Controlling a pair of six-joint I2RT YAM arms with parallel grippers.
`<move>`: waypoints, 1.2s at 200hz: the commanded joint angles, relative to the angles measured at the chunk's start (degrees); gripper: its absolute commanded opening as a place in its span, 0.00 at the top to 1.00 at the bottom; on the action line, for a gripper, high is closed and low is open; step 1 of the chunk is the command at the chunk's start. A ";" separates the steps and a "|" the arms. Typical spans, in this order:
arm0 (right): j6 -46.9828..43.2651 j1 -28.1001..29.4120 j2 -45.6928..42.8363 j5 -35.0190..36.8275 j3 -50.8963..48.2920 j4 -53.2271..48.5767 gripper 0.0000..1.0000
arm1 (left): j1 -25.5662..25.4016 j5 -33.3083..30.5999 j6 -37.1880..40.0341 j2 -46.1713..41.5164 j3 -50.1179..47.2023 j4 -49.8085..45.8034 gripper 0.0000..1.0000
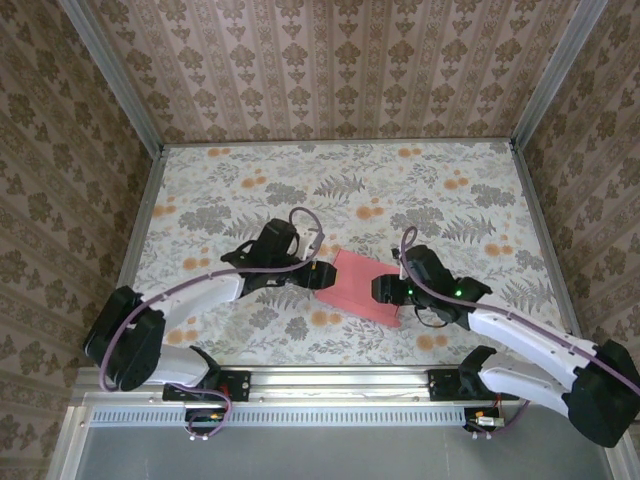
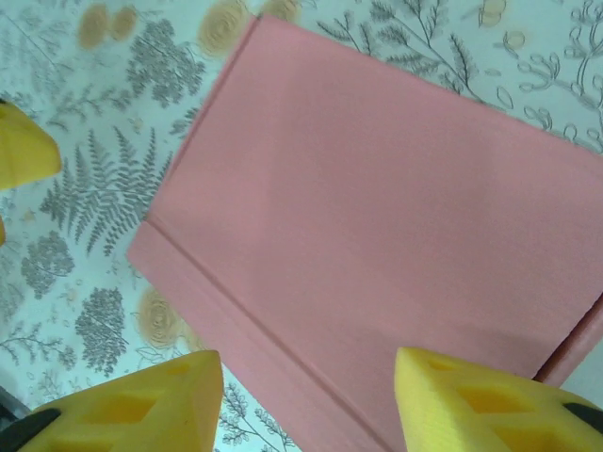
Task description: Fold the paper box
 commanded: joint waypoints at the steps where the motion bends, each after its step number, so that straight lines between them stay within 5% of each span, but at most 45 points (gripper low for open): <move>1: 1.60 0.10 -3.58 0.24 -1.98 -1.47 0.31 | 0.67 -2.15 -1.52 -2.55 -2.32 2.23 0.16; 7: 2.28 0.10 -4.42 0.47 -2.48 -1.74 0.23 | 1.05 -2.37 -1.78 -2.95 -2.78 2.47 0.01; 29: 5.22 0.01 -7.90 0.81 -4.73 -2.09 0.00 | 2.72 -0.91 -2.74 -3.04 -3.96 4.53 0.00; 78: 10.01 -0.60 -11.45 0.97 -9.35 -2.37 0.00 | 3.11 2.08 -1.65 1.14 -2.38 7.13 0.00; 106: 10.93 -0.69 -10.44 0.06 -11.15 -1.29 0.00 | 2.52 -1.10 -0.66 3.94 -1.02 4.82 0.00; 240: 9.70 -2.23 -4.09 -4.25 -11.07 5.17 0.00 | 1.60 2.86 -1.32 14.39 4.93 3.13 0.00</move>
